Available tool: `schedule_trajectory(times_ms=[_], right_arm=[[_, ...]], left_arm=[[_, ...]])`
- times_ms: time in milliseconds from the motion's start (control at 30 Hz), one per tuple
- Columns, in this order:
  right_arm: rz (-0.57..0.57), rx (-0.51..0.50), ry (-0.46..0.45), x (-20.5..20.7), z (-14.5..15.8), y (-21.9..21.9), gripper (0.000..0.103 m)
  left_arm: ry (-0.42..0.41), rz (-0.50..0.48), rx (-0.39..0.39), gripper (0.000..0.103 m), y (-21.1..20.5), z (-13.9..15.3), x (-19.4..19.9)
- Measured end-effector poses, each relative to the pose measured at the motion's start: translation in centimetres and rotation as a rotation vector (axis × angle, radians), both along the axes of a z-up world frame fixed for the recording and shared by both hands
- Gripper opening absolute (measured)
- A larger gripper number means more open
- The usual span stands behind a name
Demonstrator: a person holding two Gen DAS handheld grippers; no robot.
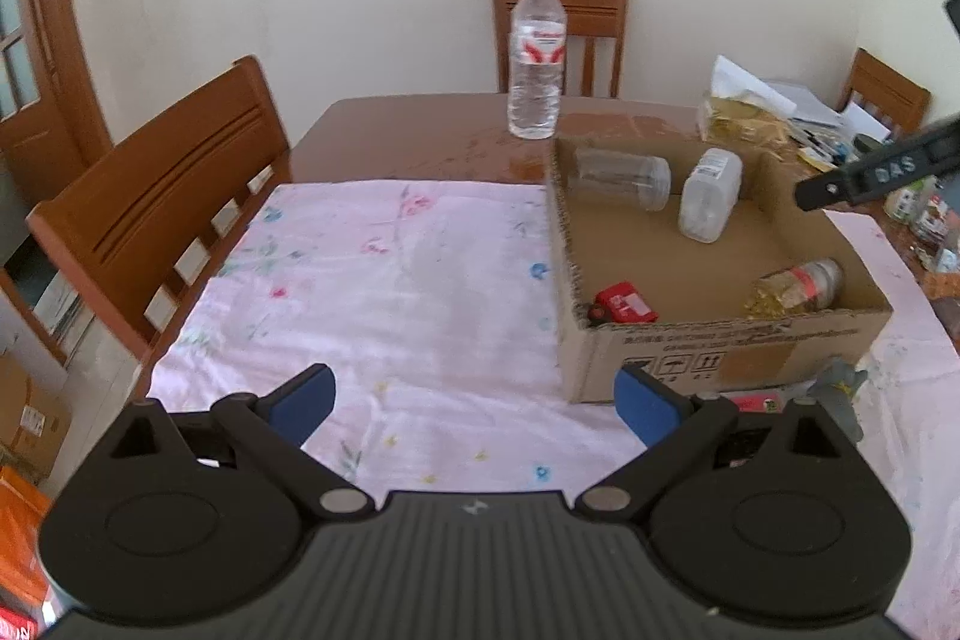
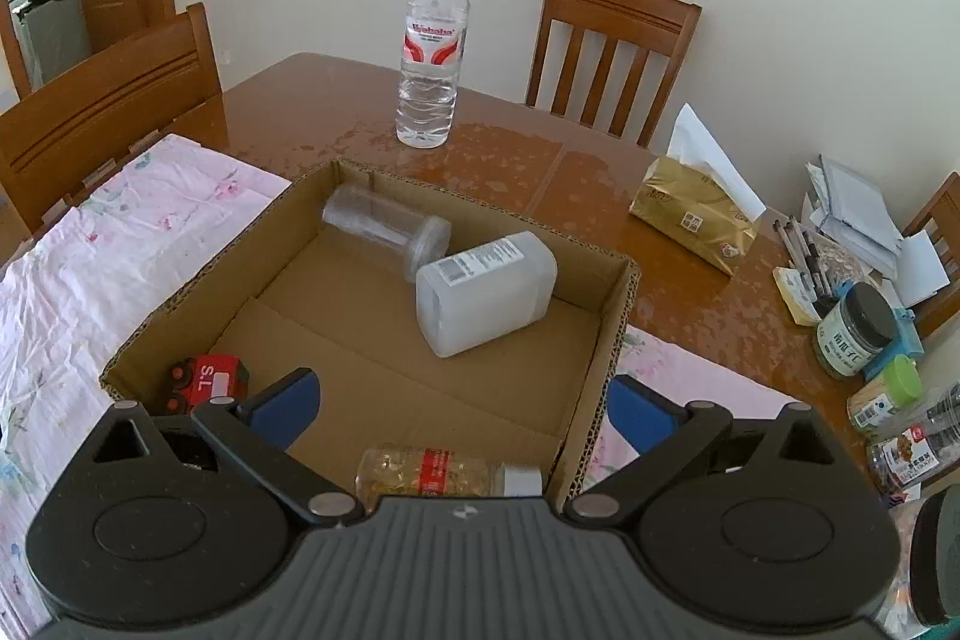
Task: Organize rigid objects
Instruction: 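Move both tools back toward the remaining toys on the tablecloth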
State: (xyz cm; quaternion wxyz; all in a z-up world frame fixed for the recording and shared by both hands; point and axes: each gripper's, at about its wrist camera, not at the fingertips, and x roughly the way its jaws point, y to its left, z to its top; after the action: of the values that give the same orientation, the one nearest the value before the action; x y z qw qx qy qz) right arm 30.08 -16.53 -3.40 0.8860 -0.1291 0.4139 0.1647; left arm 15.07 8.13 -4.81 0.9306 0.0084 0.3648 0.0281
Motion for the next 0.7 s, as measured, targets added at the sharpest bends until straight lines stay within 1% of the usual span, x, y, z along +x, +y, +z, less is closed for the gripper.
schedule_trajectory(times_ms=[133,333,533,700], right_arm=[[-0.008,-0.010,-0.012,-1.2,0.3,-0.2,0.103],[-0.055,-0.018,-0.004,-3.5,-0.2,-1.0,0.103],[-0.137,-0.037,0.044,-6.7,-1.8,-1.7,0.103],[-0.178,-0.034,0.131,-9.2,-4.3,-1.6,0.103]], left_arm=[[0.011,0.012,0.004,0.099,0.0,-0.1,0.1],[0.063,0.004,0.044,0.099,-0.4,-1.1,0.4],[0.120,-0.015,0.044,0.099,-0.3,-2.3,-0.1],[0.148,-0.065,0.037,0.099,-0.3,-3.1,-0.7]])
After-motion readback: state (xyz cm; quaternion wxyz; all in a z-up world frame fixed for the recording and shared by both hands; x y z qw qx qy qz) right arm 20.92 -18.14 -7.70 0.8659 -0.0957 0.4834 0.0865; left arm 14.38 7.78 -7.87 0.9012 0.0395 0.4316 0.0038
